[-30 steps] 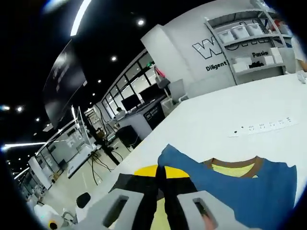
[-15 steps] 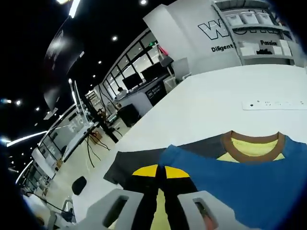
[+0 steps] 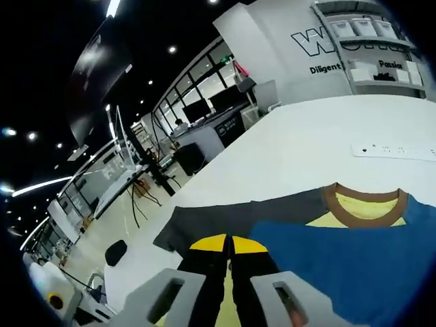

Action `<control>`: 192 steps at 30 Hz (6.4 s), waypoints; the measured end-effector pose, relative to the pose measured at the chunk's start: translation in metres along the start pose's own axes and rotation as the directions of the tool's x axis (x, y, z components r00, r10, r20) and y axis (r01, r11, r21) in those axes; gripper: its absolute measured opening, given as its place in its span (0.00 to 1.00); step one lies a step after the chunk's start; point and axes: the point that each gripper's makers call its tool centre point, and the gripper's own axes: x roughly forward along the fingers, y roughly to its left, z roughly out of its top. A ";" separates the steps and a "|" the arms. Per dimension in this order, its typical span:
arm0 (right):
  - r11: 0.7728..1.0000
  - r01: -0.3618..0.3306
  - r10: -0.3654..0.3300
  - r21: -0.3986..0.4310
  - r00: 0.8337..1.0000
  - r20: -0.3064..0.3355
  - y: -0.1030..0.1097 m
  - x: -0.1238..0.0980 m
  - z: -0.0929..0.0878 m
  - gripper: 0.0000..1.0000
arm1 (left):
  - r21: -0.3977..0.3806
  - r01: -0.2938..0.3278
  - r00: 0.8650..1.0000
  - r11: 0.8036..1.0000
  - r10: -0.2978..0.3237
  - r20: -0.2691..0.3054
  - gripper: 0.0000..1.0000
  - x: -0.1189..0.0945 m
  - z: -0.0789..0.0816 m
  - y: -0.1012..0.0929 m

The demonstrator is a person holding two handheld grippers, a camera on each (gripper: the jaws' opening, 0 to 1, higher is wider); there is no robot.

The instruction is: Fold the garment on the visible template until the final outline fits inside the template.

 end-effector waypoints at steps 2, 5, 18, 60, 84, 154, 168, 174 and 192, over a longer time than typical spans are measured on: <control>0.999 0.015 -0.015 -0.039 1.000 -0.007 -0.004 -0.010 0.000 0.00 | 0.000 0.000 1.000 1.000 0.000 0.001 0.31 0.000 0.000 0.000; 0.997 0.036 -0.037 -0.074 0.999 -0.007 -0.006 -0.032 0.001 0.00 | -0.001 -0.001 1.000 1.000 0.001 0.003 0.31 0.000 0.001 0.000; 0.989 0.091 -0.097 -0.120 0.994 -0.042 -0.019 -0.086 -0.020 0.04 | 0.011 -0.007 1.000 1.000 0.008 -0.009 0.31 -0.007 -0.003 -0.002; 0.986 0.148 -0.146 -0.081 0.989 0.028 0.010 -0.122 -0.051 0.17 | -0.446 -0.571 0.737 0.689 0.670 0.091 0.30 -0.104 -0.010 0.221; 0.976 0.203 -0.198 -0.077 0.978 0.066 0.016 -0.159 -0.051 0.17 | -0.606 -0.577 0.692 0.547 0.722 -0.008 0.06 -0.085 -0.038 0.273; 0.890 0.426 -0.433 -0.162 0.902 -0.007 -0.048 -0.220 -0.089 0.72 | -0.081 -0.375 0.894 0.923 0.384 0.230 0.01 0.073 0.148 0.117; 0.876 0.460 -0.469 -0.143 0.883 -0.034 -0.057 -0.233 -0.099 0.71 | -0.055 -0.322 0.930 0.945 0.327 0.167 0.02 0.123 0.123 0.094; 0.873 0.466 -0.476 -0.146 0.878 -0.042 -0.058 -0.237 -0.098 0.72 | -0.004 -0.246 0.943 0.969 0.240 0.232 0.18 0.130 0.129 0.076; 0.872 0.455 -0.464 -0.179 0.886 -0.010 -0.056 -0.223 -0.073 0.72 | -0.108 -0.385 0.873 0.916 0.400 0.280 0.47 0.039 0.117 0.117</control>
